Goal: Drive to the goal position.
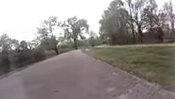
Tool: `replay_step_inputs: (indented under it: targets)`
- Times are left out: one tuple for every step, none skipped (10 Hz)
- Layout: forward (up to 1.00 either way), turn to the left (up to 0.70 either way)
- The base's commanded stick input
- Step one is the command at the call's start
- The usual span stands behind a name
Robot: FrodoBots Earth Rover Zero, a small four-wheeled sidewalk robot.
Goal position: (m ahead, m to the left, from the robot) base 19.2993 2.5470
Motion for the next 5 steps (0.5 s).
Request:
replay_step_inputs:
  targets:
    - [1.0, 0.0]
    - [1.0, 0.0]
    - [1.0, 0.0]
    - [1.0, 0.0]
    - [1.0, 0.0]
